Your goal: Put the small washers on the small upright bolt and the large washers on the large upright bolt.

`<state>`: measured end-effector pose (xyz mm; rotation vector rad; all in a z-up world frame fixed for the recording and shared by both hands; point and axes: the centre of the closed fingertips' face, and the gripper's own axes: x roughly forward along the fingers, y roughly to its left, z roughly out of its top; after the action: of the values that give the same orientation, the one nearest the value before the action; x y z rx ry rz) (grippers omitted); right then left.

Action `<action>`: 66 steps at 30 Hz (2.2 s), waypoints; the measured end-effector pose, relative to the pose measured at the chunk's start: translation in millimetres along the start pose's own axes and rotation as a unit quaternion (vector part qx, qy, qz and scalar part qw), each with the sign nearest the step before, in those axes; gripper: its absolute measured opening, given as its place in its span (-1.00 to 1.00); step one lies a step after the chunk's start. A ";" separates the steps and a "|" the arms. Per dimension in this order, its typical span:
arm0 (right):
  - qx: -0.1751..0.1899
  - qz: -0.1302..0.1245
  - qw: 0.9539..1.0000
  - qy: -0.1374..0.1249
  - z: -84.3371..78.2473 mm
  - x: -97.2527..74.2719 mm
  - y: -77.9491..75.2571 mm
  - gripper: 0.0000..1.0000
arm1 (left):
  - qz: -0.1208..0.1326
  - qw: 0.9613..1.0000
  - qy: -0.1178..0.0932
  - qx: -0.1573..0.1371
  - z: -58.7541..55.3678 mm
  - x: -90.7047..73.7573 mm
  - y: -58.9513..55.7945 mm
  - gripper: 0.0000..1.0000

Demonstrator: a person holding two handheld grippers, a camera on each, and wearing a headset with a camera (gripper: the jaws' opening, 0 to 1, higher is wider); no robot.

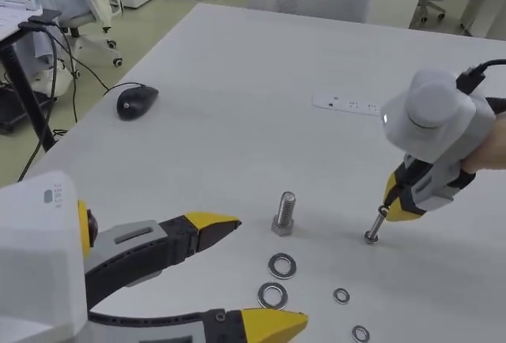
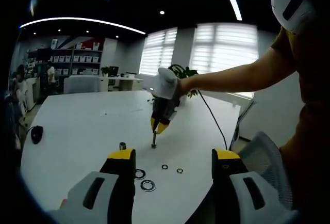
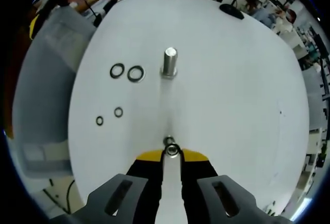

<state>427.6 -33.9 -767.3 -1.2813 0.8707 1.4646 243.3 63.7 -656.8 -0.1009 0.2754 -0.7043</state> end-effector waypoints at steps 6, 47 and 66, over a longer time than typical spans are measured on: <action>0.005 0.004 1.000 0.000 -1.8 9.2 -0.5 -0.75 | 0.000 1.000 0.001 -0.002 -1.6 0.1 0.5 0.18; 0.041 0.017 0.999 -0.021 -16.2 30.7 23.5 -0.77 | 0.002 1.000 0.006 -0.001 -3.4 -0.5 6.4 0.18; -0.007 0.067 0.996 -0.066 19.7 37.6 110.9 -0.75 | -0.004 1.000 0.001 0.010 1.2 -3.9 -7.4 0.18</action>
<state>316.5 -38.4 -809.0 -1.1405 0.8728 1.6439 236.3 60.7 -653.4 -0.0828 0.2693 -0.7151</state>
